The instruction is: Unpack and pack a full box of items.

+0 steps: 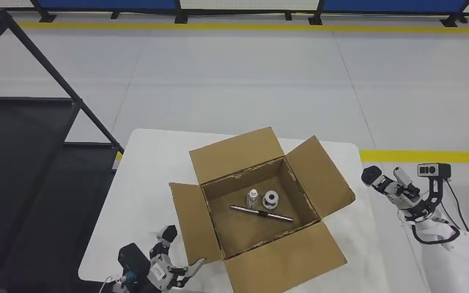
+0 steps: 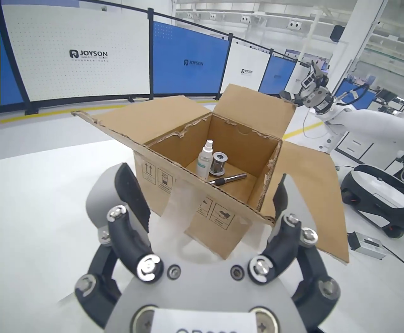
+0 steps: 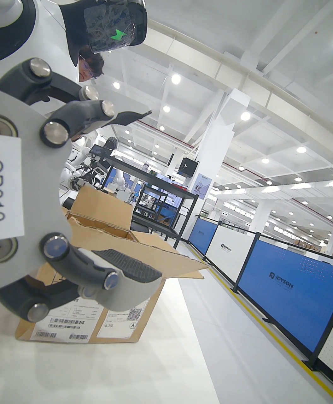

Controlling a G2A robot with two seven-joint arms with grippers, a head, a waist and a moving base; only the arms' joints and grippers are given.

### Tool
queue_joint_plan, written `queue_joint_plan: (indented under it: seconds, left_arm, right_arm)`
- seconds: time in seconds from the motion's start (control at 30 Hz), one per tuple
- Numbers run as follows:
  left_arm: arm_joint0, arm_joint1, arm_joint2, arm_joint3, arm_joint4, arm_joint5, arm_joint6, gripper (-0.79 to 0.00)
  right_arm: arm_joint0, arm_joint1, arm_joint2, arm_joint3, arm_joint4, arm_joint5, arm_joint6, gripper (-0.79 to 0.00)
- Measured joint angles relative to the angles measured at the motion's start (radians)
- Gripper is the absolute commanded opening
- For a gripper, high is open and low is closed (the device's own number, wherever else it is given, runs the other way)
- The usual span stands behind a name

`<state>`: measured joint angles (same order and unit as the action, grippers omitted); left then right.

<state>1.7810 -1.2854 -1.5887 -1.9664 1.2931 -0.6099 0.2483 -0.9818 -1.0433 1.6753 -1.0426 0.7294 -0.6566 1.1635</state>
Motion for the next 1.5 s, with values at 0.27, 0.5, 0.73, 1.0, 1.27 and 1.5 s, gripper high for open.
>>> queue_joint_plan:
  seconds: [0.27, 0.5, 0.73, 1.0, 1.27, 1.5]
  left_arm:
    - [-0.054, 0.003, 0.014, 0.048, -0.025, 0.029, -0.003, 0.0]
    - [-0.1, 0.009, -0.019, 0.071, -0.063, 0.043, -0.019, 0.0]
    - [-0.155, 0.018, -0.059, 0.086, -0.099, 0.043, -0.066, 0.0]
    - [-0.232, 0.026, -0.068, 0.126, -0.136, 0.036, -0.122, 0.0]
    - [-0.206, 0.034, -0.083, 0.111, -0.165, -0.047, -0.084, 0.0]
    - [-0.117, 0.042, -0.098, 0.058, -0.112, -0.104, -0.033, 0.0]
  right_arm:
    - [0.0, 0.0, 0.0, 0.0, 0.0, 0.0, 0.0, 0.0]
    - [0.0, 0.0, 0.0, 0.0, 0.0, 0.0, 0.0, 0.0]
    - [0.0, 0.0, 0.0, 0.0, 0.0, 0.0, 0.0, 0.0]
    - [-0.045, -0.001, 0.006, -0.06, 0.001, 0.014, -0.071, 0.0]
    - [-0.097, 0.001, 0.028, -0.116, 0.028, 0.018, -0.109, 0.0]
    - [-0.1, 0.0, 0.022, -0.13, 0.029, 0.021, -0.121, 0.0]
